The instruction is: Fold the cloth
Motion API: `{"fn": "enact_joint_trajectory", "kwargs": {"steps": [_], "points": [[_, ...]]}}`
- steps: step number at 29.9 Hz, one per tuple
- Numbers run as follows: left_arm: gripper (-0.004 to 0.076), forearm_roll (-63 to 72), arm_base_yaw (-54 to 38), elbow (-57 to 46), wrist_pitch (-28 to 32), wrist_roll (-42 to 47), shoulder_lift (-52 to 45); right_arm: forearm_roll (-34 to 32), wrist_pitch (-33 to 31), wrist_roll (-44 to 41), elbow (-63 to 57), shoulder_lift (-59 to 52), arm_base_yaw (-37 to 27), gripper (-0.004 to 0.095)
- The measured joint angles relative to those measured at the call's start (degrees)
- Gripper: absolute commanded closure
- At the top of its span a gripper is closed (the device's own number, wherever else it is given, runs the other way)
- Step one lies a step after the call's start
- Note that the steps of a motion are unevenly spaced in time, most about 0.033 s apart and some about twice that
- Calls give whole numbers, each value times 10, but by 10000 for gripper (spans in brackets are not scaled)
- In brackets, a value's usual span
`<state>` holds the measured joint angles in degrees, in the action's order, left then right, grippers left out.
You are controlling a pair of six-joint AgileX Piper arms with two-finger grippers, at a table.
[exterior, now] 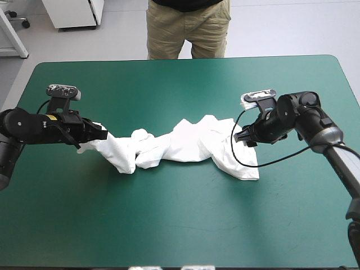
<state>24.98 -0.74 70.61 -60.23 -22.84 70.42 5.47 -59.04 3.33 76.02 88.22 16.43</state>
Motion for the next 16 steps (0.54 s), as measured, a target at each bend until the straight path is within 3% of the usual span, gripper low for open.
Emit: {"fn": "enact_joint_trajectory", "kwargs": {"steps": [13, 16], "points": [[733, 0, 0, 0, -4, 0, 0, -8, 53, -2, -52, 112, 0, 305], [733, 0, 0, 0, -4, 0, 0, -8, 63, -3, -64, 118, 0, 401]]}}
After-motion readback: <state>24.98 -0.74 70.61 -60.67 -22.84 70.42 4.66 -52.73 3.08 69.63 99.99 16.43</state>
